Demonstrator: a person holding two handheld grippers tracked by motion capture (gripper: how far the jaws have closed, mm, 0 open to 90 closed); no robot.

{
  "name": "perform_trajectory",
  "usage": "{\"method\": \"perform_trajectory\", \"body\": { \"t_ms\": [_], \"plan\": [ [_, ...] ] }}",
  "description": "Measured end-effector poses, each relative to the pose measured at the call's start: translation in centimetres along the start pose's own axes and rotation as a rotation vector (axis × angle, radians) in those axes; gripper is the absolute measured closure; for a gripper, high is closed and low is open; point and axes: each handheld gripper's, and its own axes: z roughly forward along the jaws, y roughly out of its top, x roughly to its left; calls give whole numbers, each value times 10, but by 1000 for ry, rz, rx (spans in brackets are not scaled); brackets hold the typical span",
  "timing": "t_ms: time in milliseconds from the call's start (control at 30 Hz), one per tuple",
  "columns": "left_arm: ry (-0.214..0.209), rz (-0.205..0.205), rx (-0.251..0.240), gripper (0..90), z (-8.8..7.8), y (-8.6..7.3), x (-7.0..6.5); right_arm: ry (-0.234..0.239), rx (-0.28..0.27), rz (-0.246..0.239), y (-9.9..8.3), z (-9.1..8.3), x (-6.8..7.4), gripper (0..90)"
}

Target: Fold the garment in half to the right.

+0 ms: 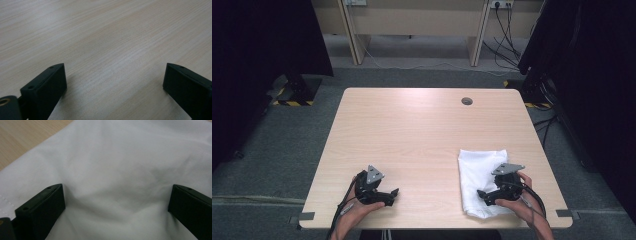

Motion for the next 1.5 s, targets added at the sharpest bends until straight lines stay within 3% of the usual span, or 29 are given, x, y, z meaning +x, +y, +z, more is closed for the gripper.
{"method": "perform_trajectory", "body": {
  "t_ms": [267,633,967,1267,1500],
  "plan": [
    [0,1,1,32,0,0,0,-4,1,-8,17,14,9,11],
    [5,-3,5,17,1,0,0,19,10,-40,63,48,37,11],
    [5,-3,6,16,1,0,0,28,19,-54,93,70,59,12],
    [5,-2,6,16,1,0,0,21,14,-45,107,81,75,13],
    [11,-11,6,16,1,1,0,18,6,-43,109,83,78,12]
  ]
}}
